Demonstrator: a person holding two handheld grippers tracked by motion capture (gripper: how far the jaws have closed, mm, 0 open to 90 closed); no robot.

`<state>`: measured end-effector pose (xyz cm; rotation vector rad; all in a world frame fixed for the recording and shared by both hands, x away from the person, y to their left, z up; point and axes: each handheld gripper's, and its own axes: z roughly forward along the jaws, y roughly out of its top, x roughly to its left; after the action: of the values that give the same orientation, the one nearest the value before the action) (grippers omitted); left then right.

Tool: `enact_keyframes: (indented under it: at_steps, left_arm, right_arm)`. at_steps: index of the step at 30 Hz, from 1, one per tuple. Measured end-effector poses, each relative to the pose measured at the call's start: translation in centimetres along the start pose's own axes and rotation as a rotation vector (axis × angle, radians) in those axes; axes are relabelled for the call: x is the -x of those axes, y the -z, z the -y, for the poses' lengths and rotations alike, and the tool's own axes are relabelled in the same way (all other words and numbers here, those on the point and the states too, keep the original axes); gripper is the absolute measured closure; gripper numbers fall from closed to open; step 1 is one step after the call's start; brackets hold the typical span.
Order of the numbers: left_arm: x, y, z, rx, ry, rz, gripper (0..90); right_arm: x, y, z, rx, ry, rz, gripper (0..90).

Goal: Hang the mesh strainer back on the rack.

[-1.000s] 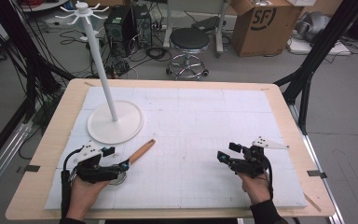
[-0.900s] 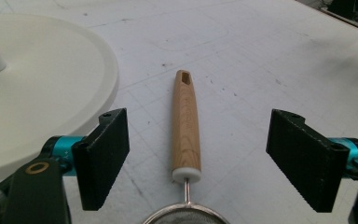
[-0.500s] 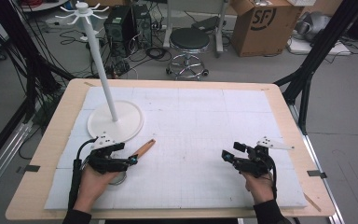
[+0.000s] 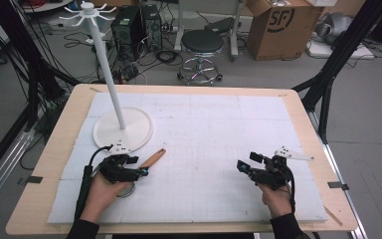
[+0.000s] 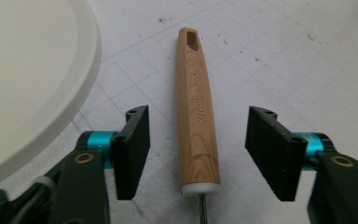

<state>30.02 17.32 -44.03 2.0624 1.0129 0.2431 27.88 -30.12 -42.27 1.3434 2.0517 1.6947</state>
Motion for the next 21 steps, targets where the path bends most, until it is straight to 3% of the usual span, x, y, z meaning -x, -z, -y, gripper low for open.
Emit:
enact_keyframes:
  at_steps: [6,11,21]
  left_arm:
    - [0.1,-0.4,0.0,-0.076,-0.007,-0.013,47.0]
    - [0.2,-0.5,0.1,-0.079,-0.018,-0.029,49.3]
    - [1.2,-0.6,-0.1,-0.118,-0.106,-0.107,60.0]
  right_arm:
    - [0.1,0.0,0.0,0.001,-0.002,0.005,18.3]
    - [0.1,0.0,0.1,-0.006,-0.012,0.006,18.4]
    - [0.2,0.1,0.2,-0.001,-0.015,0.015,18.4]
